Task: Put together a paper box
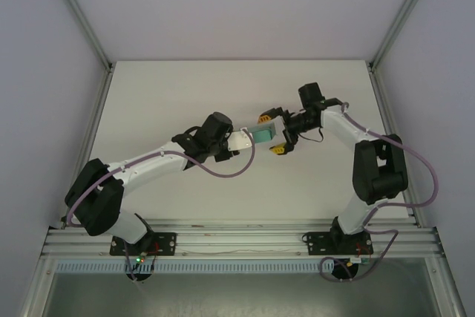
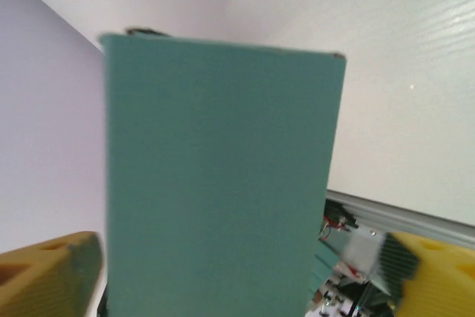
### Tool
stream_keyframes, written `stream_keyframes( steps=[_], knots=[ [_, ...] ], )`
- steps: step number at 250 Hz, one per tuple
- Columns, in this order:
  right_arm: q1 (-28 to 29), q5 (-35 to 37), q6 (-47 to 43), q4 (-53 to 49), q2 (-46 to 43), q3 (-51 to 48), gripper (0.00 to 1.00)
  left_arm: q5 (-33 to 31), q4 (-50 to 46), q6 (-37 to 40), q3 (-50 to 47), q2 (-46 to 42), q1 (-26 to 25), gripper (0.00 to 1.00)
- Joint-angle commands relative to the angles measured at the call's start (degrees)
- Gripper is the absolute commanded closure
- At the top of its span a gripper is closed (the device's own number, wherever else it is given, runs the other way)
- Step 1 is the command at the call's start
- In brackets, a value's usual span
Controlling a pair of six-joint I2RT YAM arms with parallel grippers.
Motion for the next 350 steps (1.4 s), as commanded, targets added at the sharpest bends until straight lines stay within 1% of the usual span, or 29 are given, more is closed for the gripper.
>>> stream_keyframes(
  steps=[1, 32, 49, 79, 97, 117, 130, 142, 152, 163, 167, 177, 180, 190, 195, 203, 212, 235, 250, 257, 275, 288, 300, 315, 342, 350],
  knots=[
    [-2.4, 7.6, -2.4, -2.5, -4.7, 2.0, 0.00, 1.0, -4.0, 1.4, 2.4, -1.7, 0.7, 0.66],
    [-5.1, 17.7, -7.2, -3.0, -9.1, 2.3, 0.00, 2.9, -8.2, 1.0, 3.7, -1.7, 1.1, 0.66],
    [-5.5, 26.2, -11.6, -3.2, -11.7, 2.8, 0.00, 4.3, -10.6, 1.1, 4.3, -1.4, 1.6, 0.66],
    [-5.8, 40.3, -24.3, -1.0, -15.9, 2.9, 0.00, 6.9, -17.6, 1.4, 6.1, -0.2, 2.9, 0.65],
    [-5.9, 46.1, -32.2, 2.4, -19.3, 1.2, 0.00, 10.3, -20.7, 1.3, 6.8, 0.4, 4.6, 0.63],
    [-5.8, 46.9, -38.0, 7.7, -23.4, -1.8, 0.00, 15.1, -23.8, 0.8, 7.8, 1.4, 6.5, 0.59],
    [-5.8, 47.7, -41.5, 12.2, -26.4, -4.9, 0.00, 17.1, -25.6, 0.4, 8.5, 2.3, 7.1, 0.58],
    [-5.8, 45.0, -47.3, 16.9, -28.7, -8.4, 0.00, 17.8, -27.3, 0.3, 9.4, 3.3, 7.2, 0.56],
    [-5.9, 42.9, -49.7, 20.2, -30.2, -11.0, 0.00, 18.1, -28.7, 0.2, 10.3, 4.2, 7.2, 0.56],
    [-5.8, 38.2, -53.7, 22.5, -30.5, -13.0, 0.00, 18.5, -29.4, 0.2, 10.9, 5.2, 7.2, 0.56],
    [-5.8, 36.1, -54.9, 22.8, -31.9, -13.5, 0.00, 18.6, -29.5, 0.1, 11.1, 5.6, 7.2, 0.56],
    [-5.8, 29.3, -58.8, 22.8, -32.4, -14.4, 0.00, 18.4, -30.3, 0.2, 11.7, 6.9, 7.2, 0.56],
    [-5.8, 26.8, -60.5, 22.3, -32.6, -14.5, 0.00, 18.5, -30.6, 0.3, 11.9, 7.3, 7.2, 0.56],
    [-5.5, 18.5, -67.6, 18.9, -32.6, -14.4, 0.08, 18.6, -31.7, 0.4, 12.9, 8.8, 7.2, 0.56],
    [-5.1, 16.1, -70.8, 16.7, -32.7, -14.1, 0.09, 18.5, -32.4, 0.3, 13.4, 9.6, 7.2, 0.56],
    [-4.2, 14.5, -75.0, 14.3, -32.9, -14.0, 0.10, 18.6, -33.5, 0.3, 14.4, 10.8, 7.2, 0.56],
    [-3.2, 15.3, -77.2, 13.5, -33.1, -14.6, 0.09, 18.6, -34.6, 0.4, 15.4, 12.1, 7.2, 0.56],
    [0.3, 21.5, -79.0, 13.6, -32.2, -15.4, 0.11, 18.9, -37.1, 0.3, 18.5, 15.0, 7.2, 0.56],
    [2.4, 23.3, -80.1, 12.1, -31.0, -14.6, 0.15, 19.1, -38.7, 0.2, 20.6, 16.6, 7.2, 0.56],
    [3.4, 24.5, -80.2, 11.5, -29.2, -14.0, 0.17, 19.1, -39.2, 0.1, 21.5, 17.3, 7.2, 0.56],
    [5.9, 28.5, -81.3, 9.9, -26.6, -12.5, 0.22, 19.1, -40.5, 0.0, 23.6, 19.0, 7.1, 0.55],
    [7.6, 31.7, -81.8, 9.5, -24.9, -11.6, 0.27, 19.1, -41.2, -0.2, 25.0, 19.8, 7.0, 0.54],
    [8.4, 33.8, -81.7, 9.6, -23.6, -10.9, 0.30, 19.0, -41.5, -0.2, 25.7, 20.4, 6.9, 0.54],
    [9.1, 35.0, -81.3, 9.9, -22.0, -10.1, 0.36, 18.7, -41.7, -0.2, 26.3, 21.0, 6.7, 0.54],
    [9.8, 36.7, -80.9, 9.8, -19.3, -8.5, 0.41, 18.6, -42.2, -0.2, 27.2, 22.1, 6.5, 0.53],
    [9.9, 37.2, -81.3, 9.2, -18.4, -7.9, 0.44, 18.6, -42.3, -0.2, 27.4, 22.3, 6.5, 0.53]
  ],
)
